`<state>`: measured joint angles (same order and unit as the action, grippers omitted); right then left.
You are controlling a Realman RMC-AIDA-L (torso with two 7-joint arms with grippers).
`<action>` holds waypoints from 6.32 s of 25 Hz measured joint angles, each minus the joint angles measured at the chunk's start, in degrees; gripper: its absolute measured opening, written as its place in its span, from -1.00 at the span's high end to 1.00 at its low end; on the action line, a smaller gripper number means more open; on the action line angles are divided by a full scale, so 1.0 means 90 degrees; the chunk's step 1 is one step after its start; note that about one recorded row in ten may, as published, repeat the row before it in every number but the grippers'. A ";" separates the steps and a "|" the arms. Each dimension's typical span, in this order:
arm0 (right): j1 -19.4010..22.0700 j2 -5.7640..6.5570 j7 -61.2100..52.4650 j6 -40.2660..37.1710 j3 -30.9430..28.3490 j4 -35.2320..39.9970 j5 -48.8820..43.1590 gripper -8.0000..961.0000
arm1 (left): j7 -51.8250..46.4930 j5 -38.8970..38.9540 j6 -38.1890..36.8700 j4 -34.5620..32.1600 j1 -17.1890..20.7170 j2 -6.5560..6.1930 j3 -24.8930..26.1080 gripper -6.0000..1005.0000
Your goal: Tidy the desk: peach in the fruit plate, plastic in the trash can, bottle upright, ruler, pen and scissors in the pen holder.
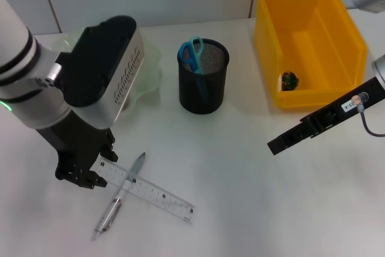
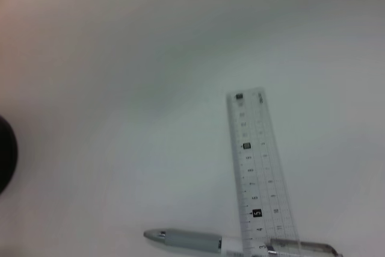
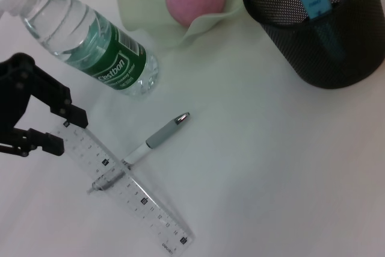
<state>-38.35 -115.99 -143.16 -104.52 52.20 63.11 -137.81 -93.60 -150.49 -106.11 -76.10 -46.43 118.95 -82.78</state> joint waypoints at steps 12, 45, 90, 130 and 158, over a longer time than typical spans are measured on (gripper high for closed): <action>0.0007 -0.0003 0.0106 -0.0029 0.0000 0.0010 0.0003 -0.12 | -0.0142 0.0193 -0.0540 -0.0283 -0.0130 -0.0005 0.0486 0.18; 0.0142 0.0127 0.1495 -0.0590 -0.0554 0.0116 0.0600 -0.12 | -0.1544 0.1436 -0.0987 -0.1158 -0.0272 -0.0037 0.1631 0.18; 0.0862 0.0019 0.6546 0.0392 -0.2565 -0.2182 0.4699 -0.12 | 0.0356 0.7171 0.0465 0.1718 0.2429 -0.0110 0.3544 0.17; 0.0353 0.0526 0.2924 -0.1614 -0.1728 -0.0431 0.0536 -0.12 | -0.0798 0.0258 0.1277 0.0097 0.0673 -0.0004 -0.0203 -0.37; 0.0275 0.0419 0.2566 -0.1341 -0.1731 -0.0596 0.0300 -0.12 | -0.0490 -0.0283 0.2000 0.1228 0.0246 0.0024 -0.1234 -0.41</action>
<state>-35.87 -112.22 -120.06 -116.59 36.63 57.75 -135.11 -98.01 -153.03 -88.11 -65.04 -44.22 119.18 -93.89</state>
